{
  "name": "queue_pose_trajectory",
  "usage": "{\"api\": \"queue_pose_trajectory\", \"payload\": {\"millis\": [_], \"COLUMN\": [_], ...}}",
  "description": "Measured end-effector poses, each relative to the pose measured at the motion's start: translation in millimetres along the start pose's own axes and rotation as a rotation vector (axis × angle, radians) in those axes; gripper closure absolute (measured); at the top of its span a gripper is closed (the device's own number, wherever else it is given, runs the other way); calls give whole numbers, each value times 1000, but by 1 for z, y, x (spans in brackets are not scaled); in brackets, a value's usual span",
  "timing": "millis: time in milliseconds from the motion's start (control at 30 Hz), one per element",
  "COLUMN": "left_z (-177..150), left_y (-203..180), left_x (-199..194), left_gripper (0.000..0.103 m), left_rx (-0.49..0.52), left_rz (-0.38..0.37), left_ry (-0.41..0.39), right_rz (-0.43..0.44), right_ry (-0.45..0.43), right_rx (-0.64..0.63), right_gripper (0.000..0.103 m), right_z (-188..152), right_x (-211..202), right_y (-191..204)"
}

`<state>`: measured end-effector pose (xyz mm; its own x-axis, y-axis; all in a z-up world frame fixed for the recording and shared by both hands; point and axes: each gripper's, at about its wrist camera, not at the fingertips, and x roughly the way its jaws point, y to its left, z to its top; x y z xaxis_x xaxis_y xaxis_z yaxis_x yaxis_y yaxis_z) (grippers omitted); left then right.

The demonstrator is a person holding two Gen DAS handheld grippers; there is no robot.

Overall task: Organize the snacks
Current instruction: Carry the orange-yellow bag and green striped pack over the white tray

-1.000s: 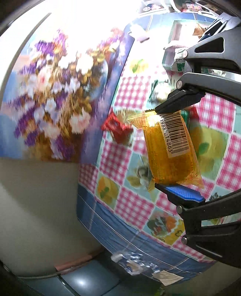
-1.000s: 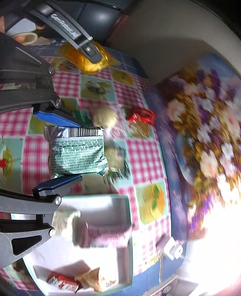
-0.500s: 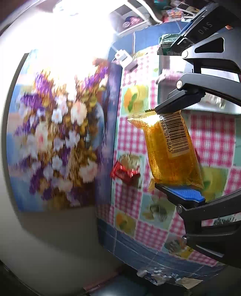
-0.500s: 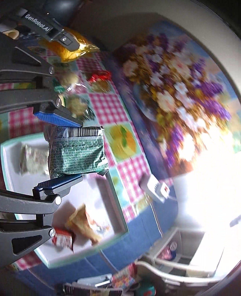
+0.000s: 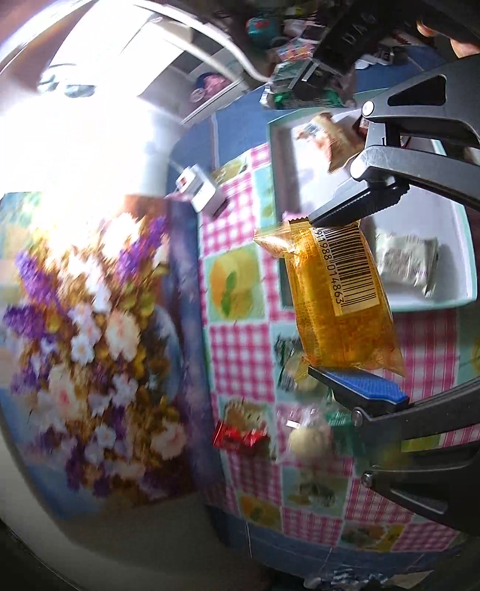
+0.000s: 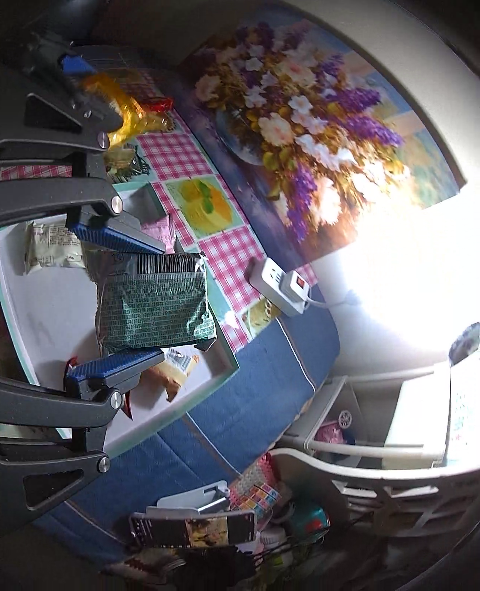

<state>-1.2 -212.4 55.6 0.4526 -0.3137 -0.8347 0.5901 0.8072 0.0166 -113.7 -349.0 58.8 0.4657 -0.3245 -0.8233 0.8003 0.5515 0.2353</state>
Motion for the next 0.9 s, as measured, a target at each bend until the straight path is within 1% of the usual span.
{"api": "queue_pose_trajectory", "payload": {"millis": [167, 333, 433, 533, 600, 767, 900], "left_z": [-10, -22, -30, -33, -34, -34, -32], "left_y": [-26, -49, -57, -56, -50, -39, -32], "left_x": [15, 33, 45, 55, 62, 68, 72], "left_gripper": [29, 29, 29, 29, 29, 29, 29], "left_rx": [62, 137, 158, 143, 115, 60, 13], "left_rz": [-22, -12, -1, 12, 16, 0, -10], "left_ry": [48, 106, 134, 158, 175, 193, 208], "right_rz": [-16, -31, -39, -52, -60, -81, -87], "right_ry": [6, 30, 56, 95, 117, 150, 196], "right_rx": [26, 20, 10, 0, -7, -23, -31], "right_gripper": [49, 49, 49, 49, 49, 49, 49], "right_z": [1, -1, -3, -7, -11, -15, -21], "right_x": [1, 8, 16, 28, 35, 46, 61], "right_y": [-14, -20, -21, -21, -22, -22, -23]}}
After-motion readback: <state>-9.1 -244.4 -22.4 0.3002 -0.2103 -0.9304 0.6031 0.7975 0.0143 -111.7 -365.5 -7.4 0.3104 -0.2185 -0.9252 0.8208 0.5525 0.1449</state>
